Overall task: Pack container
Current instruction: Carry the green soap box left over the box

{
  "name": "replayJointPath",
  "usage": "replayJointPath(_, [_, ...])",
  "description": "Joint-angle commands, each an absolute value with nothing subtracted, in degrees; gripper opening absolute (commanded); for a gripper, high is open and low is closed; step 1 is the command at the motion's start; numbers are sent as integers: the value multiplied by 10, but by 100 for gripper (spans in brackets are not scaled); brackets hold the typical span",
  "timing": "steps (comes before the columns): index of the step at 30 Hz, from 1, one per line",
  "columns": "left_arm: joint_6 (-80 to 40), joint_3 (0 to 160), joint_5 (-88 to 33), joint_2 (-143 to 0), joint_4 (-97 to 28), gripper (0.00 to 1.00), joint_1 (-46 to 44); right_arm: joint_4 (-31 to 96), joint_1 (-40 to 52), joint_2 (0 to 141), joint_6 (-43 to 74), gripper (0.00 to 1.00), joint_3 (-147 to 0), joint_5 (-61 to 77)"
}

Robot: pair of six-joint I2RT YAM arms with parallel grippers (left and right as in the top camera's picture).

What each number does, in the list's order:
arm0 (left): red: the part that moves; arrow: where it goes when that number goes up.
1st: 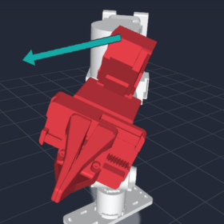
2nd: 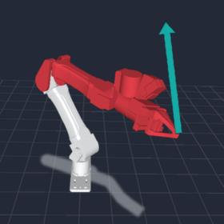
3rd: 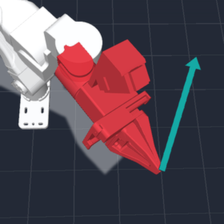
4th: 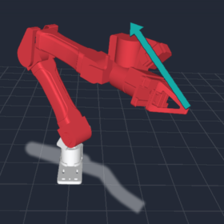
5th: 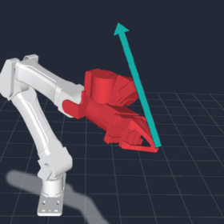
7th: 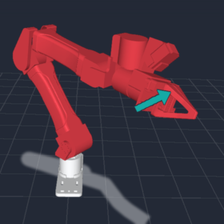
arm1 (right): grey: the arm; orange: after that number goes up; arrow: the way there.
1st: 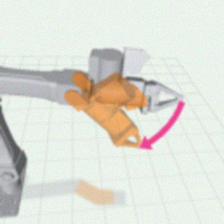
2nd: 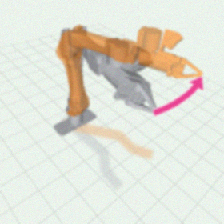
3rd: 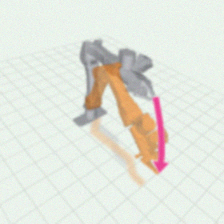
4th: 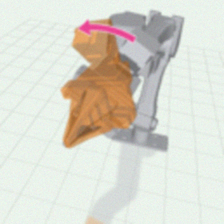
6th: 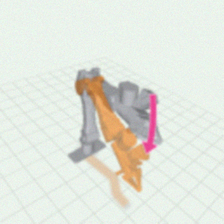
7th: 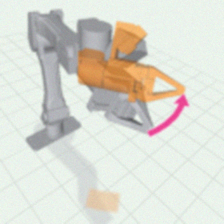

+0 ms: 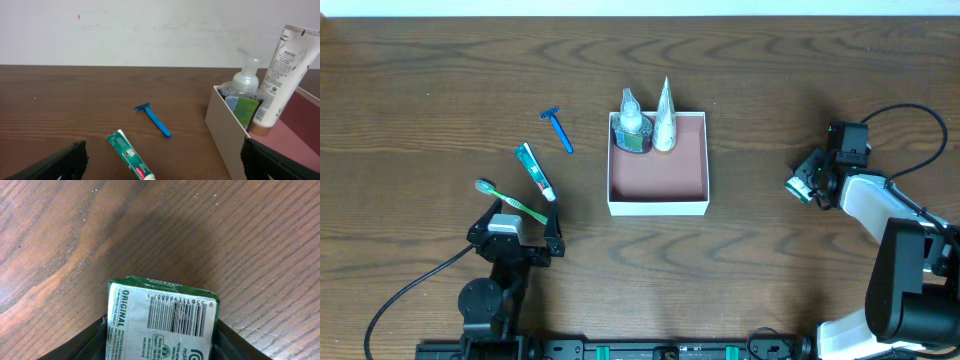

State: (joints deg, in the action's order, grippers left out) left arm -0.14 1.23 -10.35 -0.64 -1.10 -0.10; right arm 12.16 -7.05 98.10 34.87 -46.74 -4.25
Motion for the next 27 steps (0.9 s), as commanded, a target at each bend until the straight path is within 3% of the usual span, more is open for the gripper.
replayJointPath(1, [2,2,-114,-6,-30,98,1,132,-72,1003,349,55,-460,10])
replayJointPath(10, [2,2,-114,-6,-30,98,1,144,-66,995,308,52,-461,67])
replayJointPath(19, [2,2,-114,-6,-30,98,1,154,-66,922,237,53,-483,260])
replayJointPath(27, [2,2,-114,-6,-30,98,1,165,-60,829,242,53,-487,383])
